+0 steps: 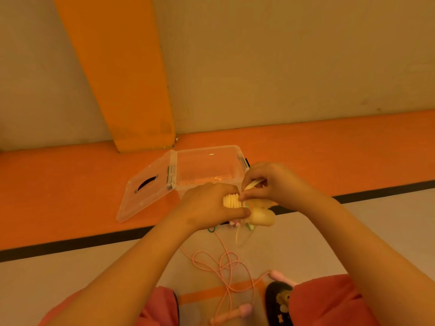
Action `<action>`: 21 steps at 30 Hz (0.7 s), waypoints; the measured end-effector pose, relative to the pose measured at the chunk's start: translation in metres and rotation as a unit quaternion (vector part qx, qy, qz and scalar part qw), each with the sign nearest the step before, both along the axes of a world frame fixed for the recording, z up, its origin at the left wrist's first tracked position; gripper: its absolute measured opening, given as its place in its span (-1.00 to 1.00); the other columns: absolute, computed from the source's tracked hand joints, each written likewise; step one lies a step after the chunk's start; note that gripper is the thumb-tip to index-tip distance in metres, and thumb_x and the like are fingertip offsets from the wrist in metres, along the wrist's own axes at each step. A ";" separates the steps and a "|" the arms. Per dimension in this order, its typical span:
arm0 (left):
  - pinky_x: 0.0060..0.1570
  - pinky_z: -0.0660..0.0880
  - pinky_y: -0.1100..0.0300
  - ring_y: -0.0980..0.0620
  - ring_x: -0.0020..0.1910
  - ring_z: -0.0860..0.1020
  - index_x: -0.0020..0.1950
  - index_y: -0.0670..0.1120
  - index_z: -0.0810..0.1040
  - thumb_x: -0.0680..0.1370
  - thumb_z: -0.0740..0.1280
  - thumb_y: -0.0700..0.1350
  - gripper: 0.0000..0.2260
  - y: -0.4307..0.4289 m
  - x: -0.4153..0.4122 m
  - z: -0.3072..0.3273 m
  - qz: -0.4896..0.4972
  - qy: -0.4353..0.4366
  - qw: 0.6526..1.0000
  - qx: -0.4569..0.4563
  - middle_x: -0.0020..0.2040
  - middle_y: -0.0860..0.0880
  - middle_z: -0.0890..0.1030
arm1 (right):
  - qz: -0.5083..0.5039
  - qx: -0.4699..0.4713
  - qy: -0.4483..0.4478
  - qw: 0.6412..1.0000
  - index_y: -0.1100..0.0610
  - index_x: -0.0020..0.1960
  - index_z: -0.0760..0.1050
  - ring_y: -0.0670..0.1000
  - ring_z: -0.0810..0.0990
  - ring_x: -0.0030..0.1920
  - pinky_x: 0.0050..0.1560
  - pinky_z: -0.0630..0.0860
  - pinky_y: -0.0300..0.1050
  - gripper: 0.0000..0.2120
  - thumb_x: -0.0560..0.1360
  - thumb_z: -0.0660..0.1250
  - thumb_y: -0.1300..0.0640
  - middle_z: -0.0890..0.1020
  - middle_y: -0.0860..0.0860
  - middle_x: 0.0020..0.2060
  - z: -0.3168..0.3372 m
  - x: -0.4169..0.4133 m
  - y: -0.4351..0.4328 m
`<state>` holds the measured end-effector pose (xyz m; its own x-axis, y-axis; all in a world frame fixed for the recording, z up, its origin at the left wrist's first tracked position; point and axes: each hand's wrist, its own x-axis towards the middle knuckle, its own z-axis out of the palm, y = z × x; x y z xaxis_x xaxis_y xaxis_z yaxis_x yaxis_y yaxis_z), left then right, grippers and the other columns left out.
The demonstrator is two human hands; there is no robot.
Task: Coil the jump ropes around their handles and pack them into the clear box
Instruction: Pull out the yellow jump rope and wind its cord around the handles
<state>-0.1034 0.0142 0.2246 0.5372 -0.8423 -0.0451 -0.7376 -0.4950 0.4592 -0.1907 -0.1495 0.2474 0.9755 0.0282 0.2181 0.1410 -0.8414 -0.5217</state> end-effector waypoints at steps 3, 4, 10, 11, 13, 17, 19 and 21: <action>-0.27 0.54 0.04 -0.06 -0.26 0.63 0.05 -0.07 0.59 0.49 0.40 0.02 -0.78 0.002 -0.003 0.008 -0.043 0.202 0.978 -0.042 -0.14 -0.14 0.66 | -0.026 0.128 0.069 0.989 0.05 -0.28 0.62 -0.07 0.60 -0.20 -0.14 0.50 -0.14 -0.91 0.35 0.50 0.09 0.65 -0.04 -0.30 0.006 -0.003 -0.005; -0.37 0.49 0.11 -0.10 -0.30 0.60 0.07 -0.15 0.57 0.52 0.38 -0.06 -0.79 0.003 -0.002 0.009 -0.054 0.252 0.965 -0.053 -0.12 -0.24 0.64 | -0.021 0.167 0.091 0.982 0.04 -0.29 0.64 -0.06 0.62 -0.19 -0.12 0.52 -0.13 -0.93 0.37 0.48 0.13 0.68 -0.02 -0.28 0.008 -0.004 -0.006; -0.53 0.30 0.30 0.04 -0.40 0.51 0.09 -0.22 0.51 0.51 0.32 -0.13 -0.78 0.011 0.001 0.017 -0.087 0.380 0.915 -0.101 -0.23 -0.21 0.60 | -0.004 0.306 0.140 0.941 0.02 -0.23 0.66 -0.08 0.58 -0.23 -0.18 0.48 -0.27 -0.73 0.47 0.32 0.33 0.67 -0.02 -0.27 0.014 -0.011 -0.025; -0.52 0.30 0.31 0.08 -0.41 0.52 0.08 -0.17 0.51 0.48 0.30 -0.10 -0.77 0.013 0.003 0.020 -0.087 0.398 0.906 -0.119 -0.27 -0.10 0.61 | -0.014 0.296 0.126 0.947 -0.02 -0.23 0.67 -0.01 0.54 -0.24 -0.21 0.45 -0.26 -0.70 0.48 0.31 0.33 0.66 0.02 -0.26 0.013 -0.013 -0.029; -0.51 0.28 0.30 0.16 -0.48 0.49 0.03 -0.09 0.50 0.47 0.25 -0.08 -0.82 0.017 0.007 0.024 -0.096 0.410 0.895 -0.149 -0.36 0.01 0.60 | -0.035 0.287 0.088 0.953 -0.10 -0.22 0.67 0.03 0.42 -0.30 -0.30 0.39 -0.25 -0.67 0.49 0.30 0.28 0.61 0.11 -0.29 0.013 -0.015 -0.032; -0.50 0.22 0.23 0.10 -0.55 0.36 -0.02 -0.08 0.48 0.49 0.24 0.01 -0.81 0.015 0.015 0.016 -0.061 0.424 0.871 -0.241 -0.38 -0.04 0.56 | -0.078 0.260 0.007 0.962 -0.07 -0.22 0.65 -0.16 0.44 -0.38 -0.34 0.37 -0.31 -0.82 0.46 0.36 0.18 0.61 -0.09 -0.40 0.011 -0.012 -0.030; -0.49 0.23 0.20 0.07 -0.57 0.32 -0.04 -0.11 0.47 0.49 0.22 0.04 -0.77 0.012 0.021 0.012 -0.028 0.431 0.853 -0.293 -0.37 -0.08 0.56 | -0.098 0.209 -0.026 0.973 -0.08 -0.19 0.64 -0.13 0.44 -0.35 -0.31 0.34 -0.23 -0.92 0.41 0.36 -0.01 0.63 -0.03 -0.37 0.013 -0.014 -0.033; -0.50 0.24 0.22 0.05 -0.58 0.31 0.06 -0.11 0.44 0.51 0.20 0.02 -0.76 0.009 0.022 0.012 -0.001 0.451 0.829 -0.330 -0.36 -0.10 0.56 | -0.105 0.174 -0.037 0.979 -0.10 -0.17 0.64 -0.09 0.42 -0.35 -0.32 0.32 -0.21 -0.90 0.40 0.35 -0.05 0.62 0.06 -0.34 0.012 -0.015 -0.036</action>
<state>-0.0816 0.0234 0.2365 0.5348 -0.8439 0.0435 0.0521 0.0844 0.9951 -0.2062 -0.1854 0.2593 0.9332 -0.2590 0.2492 0.0326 -0.6295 -0.7763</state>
